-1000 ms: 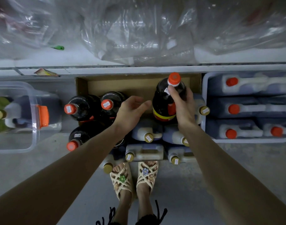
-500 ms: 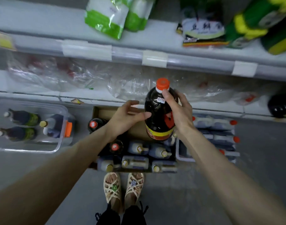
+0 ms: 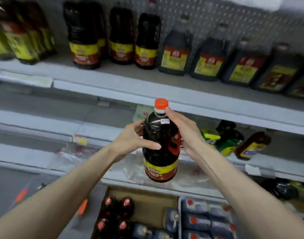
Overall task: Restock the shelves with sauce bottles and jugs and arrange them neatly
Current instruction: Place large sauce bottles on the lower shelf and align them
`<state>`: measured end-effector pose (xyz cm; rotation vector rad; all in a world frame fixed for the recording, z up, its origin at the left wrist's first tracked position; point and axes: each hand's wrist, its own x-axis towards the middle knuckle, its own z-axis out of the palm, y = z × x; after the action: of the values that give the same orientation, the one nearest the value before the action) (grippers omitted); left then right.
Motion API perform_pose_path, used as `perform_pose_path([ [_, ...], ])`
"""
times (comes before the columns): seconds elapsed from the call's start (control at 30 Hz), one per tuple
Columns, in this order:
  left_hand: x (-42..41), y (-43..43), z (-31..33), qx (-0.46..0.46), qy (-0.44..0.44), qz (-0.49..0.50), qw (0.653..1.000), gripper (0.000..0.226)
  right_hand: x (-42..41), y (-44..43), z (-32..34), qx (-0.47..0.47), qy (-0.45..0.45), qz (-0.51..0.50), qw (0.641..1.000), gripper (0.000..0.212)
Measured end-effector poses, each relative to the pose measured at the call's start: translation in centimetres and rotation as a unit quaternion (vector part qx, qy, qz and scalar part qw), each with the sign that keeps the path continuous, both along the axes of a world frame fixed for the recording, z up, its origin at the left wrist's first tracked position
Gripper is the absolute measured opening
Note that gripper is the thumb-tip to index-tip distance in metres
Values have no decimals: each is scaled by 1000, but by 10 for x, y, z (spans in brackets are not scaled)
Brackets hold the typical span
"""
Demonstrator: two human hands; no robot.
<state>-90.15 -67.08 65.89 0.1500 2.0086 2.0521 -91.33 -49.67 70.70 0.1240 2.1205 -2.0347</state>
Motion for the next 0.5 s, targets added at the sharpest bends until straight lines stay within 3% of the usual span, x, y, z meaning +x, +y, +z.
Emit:
perform_pose_path([
  [0.1,4,-17,56,-9,46,44,998,66,3,-21,53,6,48,25,999,31],
  [0.2,4,-37,103,-18,74,78,994,64,2,-40,98,12,105,35,994,13],
  [0.33,-4,-69,149,-40,107,108,988,73,-4,-71,145,27,157,37,986,27],
  [0.43,-16,-98,169,-55,131,128,982,72,-15,-100,164,31,193,54,979,9],
  [0.5,-28,-119,178,-55,141,133,980,80,-23,-121,173,47,208,55,976,12],
])
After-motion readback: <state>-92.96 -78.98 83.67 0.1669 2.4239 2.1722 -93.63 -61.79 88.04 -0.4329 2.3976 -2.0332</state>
